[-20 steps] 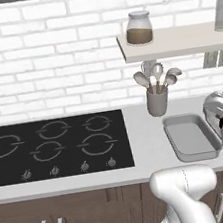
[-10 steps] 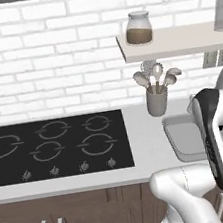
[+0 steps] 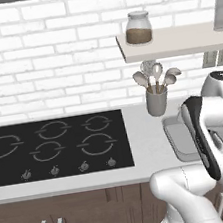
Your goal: Place one avocado and one chicken drumstick in each tupperware on the nearby counter, to pack two identical lunches.
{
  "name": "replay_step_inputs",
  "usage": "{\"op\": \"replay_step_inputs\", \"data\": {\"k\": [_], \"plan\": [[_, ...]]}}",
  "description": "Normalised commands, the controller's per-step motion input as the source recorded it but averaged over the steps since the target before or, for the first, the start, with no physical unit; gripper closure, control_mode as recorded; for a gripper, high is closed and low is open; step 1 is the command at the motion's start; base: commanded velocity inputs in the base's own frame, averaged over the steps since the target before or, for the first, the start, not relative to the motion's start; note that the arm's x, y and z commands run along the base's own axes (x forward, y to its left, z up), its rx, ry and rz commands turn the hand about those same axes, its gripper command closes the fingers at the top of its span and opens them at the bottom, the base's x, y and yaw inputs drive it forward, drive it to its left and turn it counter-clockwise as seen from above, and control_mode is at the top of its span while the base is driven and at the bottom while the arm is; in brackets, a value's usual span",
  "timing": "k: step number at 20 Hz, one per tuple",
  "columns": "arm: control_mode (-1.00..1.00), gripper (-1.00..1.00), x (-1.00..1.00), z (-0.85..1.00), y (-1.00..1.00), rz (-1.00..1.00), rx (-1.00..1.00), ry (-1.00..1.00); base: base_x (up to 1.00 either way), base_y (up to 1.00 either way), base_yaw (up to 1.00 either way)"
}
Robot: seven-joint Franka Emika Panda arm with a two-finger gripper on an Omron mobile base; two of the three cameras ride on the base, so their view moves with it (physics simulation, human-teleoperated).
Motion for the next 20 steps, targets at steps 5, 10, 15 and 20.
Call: {"op": "replay_step_inputs", "data": {"k": [5,10,15,20], "plan": [[-1.0,1.0,0.46,-0.45,-0.19,0.07,0.04,0.09,0.0,0.0,0.0],[-1.0,1.0,0.39,-0.38,-0.37,0.08,0.08,0.0,0.0,0.0,0.0],[-1.0,1.0,0.47,-0.51,-0.13,0.07,0.01,0.01,0.0,0.0,0.0],[-1.0,1.0,0.51,-0.53,-0.04,0.06,0.0,0.03,0.0,0.0,0.0]]}}
